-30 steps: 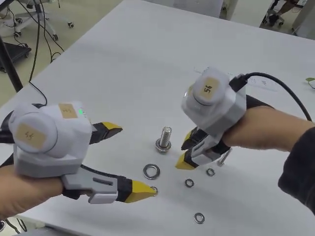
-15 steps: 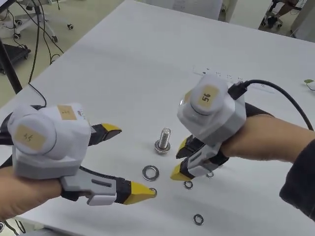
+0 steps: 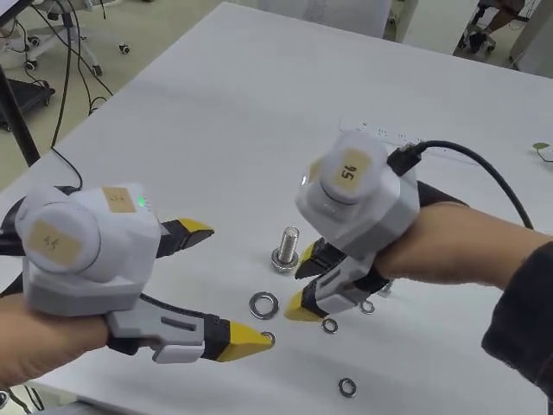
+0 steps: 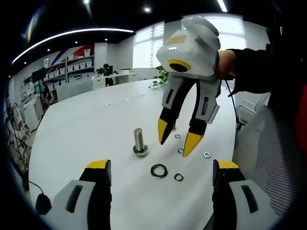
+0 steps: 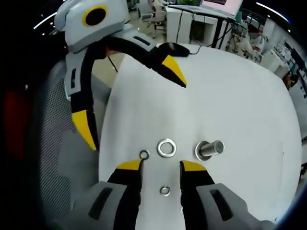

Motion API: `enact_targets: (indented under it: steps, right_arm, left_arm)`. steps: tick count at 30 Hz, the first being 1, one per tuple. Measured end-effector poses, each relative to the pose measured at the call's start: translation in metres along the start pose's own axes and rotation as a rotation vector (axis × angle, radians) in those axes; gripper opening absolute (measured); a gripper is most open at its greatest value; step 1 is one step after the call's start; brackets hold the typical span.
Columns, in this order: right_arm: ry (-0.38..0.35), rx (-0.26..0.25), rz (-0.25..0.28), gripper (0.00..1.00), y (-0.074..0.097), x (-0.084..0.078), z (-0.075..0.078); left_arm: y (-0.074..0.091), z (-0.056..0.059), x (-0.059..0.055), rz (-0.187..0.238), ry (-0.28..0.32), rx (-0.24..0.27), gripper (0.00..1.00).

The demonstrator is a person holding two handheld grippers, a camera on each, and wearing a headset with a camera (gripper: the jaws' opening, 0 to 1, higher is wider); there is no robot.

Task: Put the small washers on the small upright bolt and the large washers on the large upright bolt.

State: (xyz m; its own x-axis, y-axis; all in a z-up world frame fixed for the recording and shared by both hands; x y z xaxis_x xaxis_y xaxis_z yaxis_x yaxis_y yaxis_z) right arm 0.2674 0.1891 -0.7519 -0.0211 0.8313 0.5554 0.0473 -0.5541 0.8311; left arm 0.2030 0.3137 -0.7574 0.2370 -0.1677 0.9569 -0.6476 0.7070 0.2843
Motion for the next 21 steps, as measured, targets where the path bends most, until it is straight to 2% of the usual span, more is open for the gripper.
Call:
enact_targets:
  steps: [13,21]
  right_arm:
    - [0.009,0.025,-0.019,0.31,-0.027,0.007,0.006]
    - [0.017,0.035,-0.065,0.31,-0.04,0.003,0.009]
  left_arm:
    - [0.001,0.0,0.0,-0.001,0.001,0.0,0.87]
    - [0.001,-0.001,0.0,0.0,0.001,0.003,0.87]
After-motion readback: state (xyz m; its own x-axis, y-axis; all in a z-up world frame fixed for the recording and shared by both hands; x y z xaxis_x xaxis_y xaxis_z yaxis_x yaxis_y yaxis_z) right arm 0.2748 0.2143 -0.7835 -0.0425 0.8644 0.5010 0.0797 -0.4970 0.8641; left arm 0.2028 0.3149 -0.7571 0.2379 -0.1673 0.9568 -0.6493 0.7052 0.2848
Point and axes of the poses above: the centre of the closed fingertips' face, and the gripper's own axes: y roughly backward along the fingers, z roughly to its right, x roughly out of its top, the point moved 8 cm from there along y, roughly backward along the fingers, and after that the axes turned 10 degrees about z, right-handed, at the moved point
